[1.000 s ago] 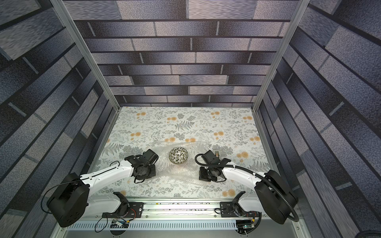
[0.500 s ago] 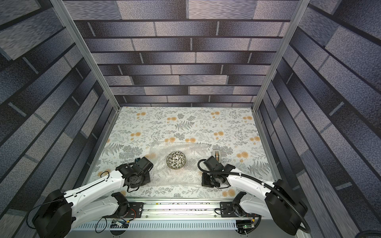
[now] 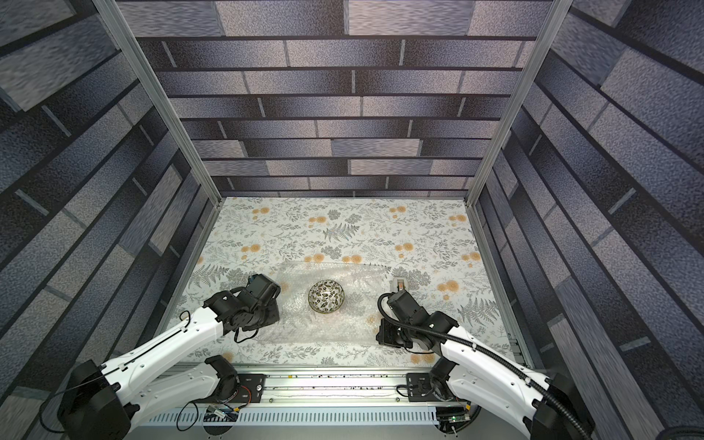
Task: Wrap bowls in bubble wrap
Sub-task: Adjust the bubble wrap at the center of the board.
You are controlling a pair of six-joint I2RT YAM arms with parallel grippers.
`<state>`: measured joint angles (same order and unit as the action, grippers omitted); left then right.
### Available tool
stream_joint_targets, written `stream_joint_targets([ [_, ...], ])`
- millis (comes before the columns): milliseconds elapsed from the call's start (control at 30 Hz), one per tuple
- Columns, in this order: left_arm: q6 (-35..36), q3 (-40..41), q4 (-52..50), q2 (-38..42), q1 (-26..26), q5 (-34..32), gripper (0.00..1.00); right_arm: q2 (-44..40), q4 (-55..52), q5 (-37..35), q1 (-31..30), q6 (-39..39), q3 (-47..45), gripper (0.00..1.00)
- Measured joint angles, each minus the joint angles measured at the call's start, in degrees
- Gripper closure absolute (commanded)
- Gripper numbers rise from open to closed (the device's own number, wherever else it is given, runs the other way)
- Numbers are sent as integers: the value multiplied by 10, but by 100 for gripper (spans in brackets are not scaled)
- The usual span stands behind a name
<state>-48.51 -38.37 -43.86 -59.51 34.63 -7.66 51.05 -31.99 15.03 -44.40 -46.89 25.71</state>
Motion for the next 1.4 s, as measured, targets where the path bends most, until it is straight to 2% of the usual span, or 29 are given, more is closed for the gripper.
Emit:
stream_joint_targets([
  [233, 16, -12, 58, -60, -3, 14, 80, 135, 80, -5, -5, -4, 26, 98],
  [400, 18, -12, 85, -96, 9, 18, 79, 153, 102, -9, -17, 0, 36, 99],
  [600, 26, -14, 103, -102, 7, 18, 79, 166, 113, -18, -42, -1, 12, 100],
  [833, 38, -42, 111, -118, 5, 19, 79, 123, 113, -26, -73, -20, -29, 100],
  [1033, 47, -61, 123, -132, 5, 27, 78, 54, 57, -42, -74, -29, -50, 100],
  [1067, 48, -62, 126, -135, 5, 30, 77, 45, 47, -44, -74, -31, -51, 99],
  [1100, 49, -64, 127, -138, 5, 31, 77, 36, 36, -46, -74, -33, -51, 93],
  [1167, 49, -71, 127, -142, 8, 32, 76, 19, 16, -49, -74, -37, -50, 75],
  [1267, 51, -85, 129, -147, 9, 32, 76, -16, -8, -53, -75, -42, -37, 56],
  [1300, 51, -87, 129, -148, 9, 32, 76, -27, -12, -52, -75, -43, -30, 53],
  [1400, 55, -92, 130, -149, 9, 33, 75, -65, -21, -52, -75, -49, -2, 50],
])
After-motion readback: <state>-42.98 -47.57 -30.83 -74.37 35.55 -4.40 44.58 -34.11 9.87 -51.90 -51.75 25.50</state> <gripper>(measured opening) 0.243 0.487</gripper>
